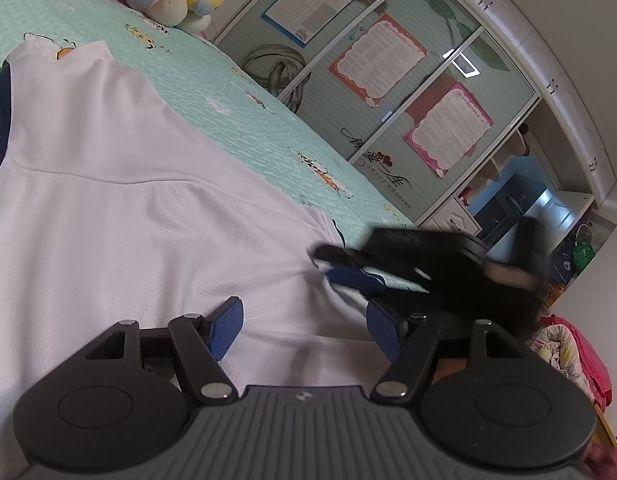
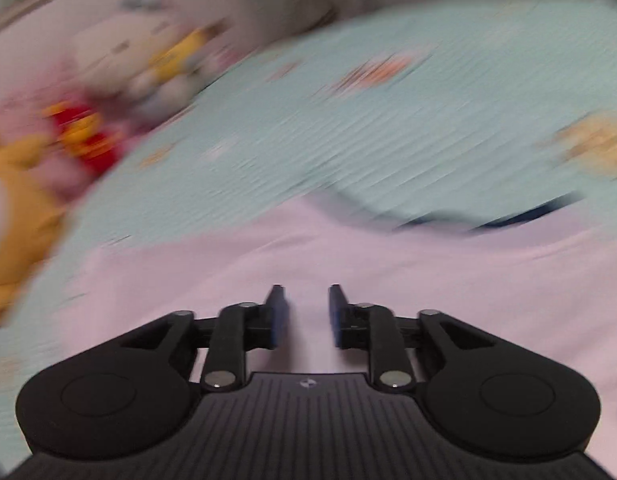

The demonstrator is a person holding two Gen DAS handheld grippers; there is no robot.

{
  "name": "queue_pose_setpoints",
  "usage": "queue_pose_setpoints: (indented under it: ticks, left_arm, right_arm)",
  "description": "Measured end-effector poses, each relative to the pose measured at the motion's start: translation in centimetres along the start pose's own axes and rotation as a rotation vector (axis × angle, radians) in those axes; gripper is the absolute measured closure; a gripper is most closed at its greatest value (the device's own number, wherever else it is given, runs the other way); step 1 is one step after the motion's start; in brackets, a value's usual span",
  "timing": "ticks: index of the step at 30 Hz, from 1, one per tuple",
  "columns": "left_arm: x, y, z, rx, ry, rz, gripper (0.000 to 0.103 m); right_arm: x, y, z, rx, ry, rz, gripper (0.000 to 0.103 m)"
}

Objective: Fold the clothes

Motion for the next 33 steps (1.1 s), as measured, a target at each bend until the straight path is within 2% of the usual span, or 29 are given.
queue_pose_setpoints:
  ticks: [2,3,4,5,6,7,9,12,14,16,18,21,22,23,26,28,33]
  left_arm:
    - [0.0,0.0,0.0,-0.001,-0.001,0.0,0.031]
    - [0.0,0.0,0.0,-0.001,-0.001,0.0,0.031]
    - [0.0,0.0,0.0,0.0,-0.002,0.001,0.031]
    - [0.0,0.1,0.0,0.001,-0.002,0.001,0.031]
    - [0.0,0.1,0.0,0.001,-0.002,0.001,0.031]
    - [0.0,0.1,0.0,0.001,-0.002,0.001,0.031]
    - [0.0,0.1,0.0,0.0,-0.002,0.001,0.031]
    - [0.0,0.1,0.0,-0.002,-0.004,-0.003,0.031]
    - [0.0,0.1,0.0,-0.005,-0.006,-0.007,0.031]
    - [0.0,0.0,0.0,-0.008,-0.009,-0.012,0.031]
    - [0.0,0.0,0.1,-0.012,-0.011,-0.016,0.031]
    - [0.0,-0.1,0.1,-0.018,-0.013,-0.023,0.031]
    - [0.0,-0.1,0.1,-0.022,-0.015,-0.026,0.031]
    - [0.0,-0.2,0.1,-0.025,-0.016,-0.028,0.031]
    - [0.0,-0.1,0.2,-0.026,-0.018,-0.029,0.031]
    - [0.0,-0.1,0.2,-0.026,-0.018,-0.029,0.031]
    - [0.0,-0.1,0.2,-0.027,-0.021,-0.029,0.03]
  right_arm:
    - [-0.8,-0.2,-0.8,0.006,-0.047,0.049,0.087]
    - [-0.5,-0.4,-1.0,0.01,-0.073,0.07,0.098]
    - [-0.3,-0.6,-1.3,0.015,-0.099,0.091,0.103]
    - [0.0,-0.7,-1.5,0.019,-0.125,0.112,0.103]
    - [0.2,-0.9,-1.8,0.023,-0.151,0.132,0.1]
    - [0.5,-1.1,-2.1,0.027,-0.177,0.153,0.089]
    - [2.1,-0.9,-1.6,0.039,-0.225,0.179,0.078]
    - [7.9,0.1,1.7,0.021,-0.269,0.178,0.078]
    - [13.3,0.0,4.6,-0.028,-0.301,0.218,0.077]
    - [19.4,-0.7,7.3,-0.099,-0.375,0.261,0.073]
    - [26.2,-2.8,10.4,-0.207,-0.487,0.363,0.064]
    - [35.1,-7.0,15.3,-0.413,-0.659,0.507,0.06]
    - [37.1,-8.5,16.9,-0.492,-0.681,0.532,0.058]
    - [38.2,-9.8,18.4,-0.581,-0.69,0.531,0.058]
    - [38.7,-11.3,20.6,-0.74,-0.724,0.334,0.058]
    - [38.2,-12.0,20.8,-0.793,-0.737,0.258,0.058]
    - [38.1,-13.9,18.5,-0.792,-0.761,0.302,0.058]
Point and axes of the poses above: each gripper's, at about its wrist camera, not at the fingertips, and x roughly against the way its jaws point, y to its left, z to its underside, the point moved 7 cm from there along -x, roughly the way its jaws point, and after that the axes turned 8 degrees about -z, right-handed, at the moved point
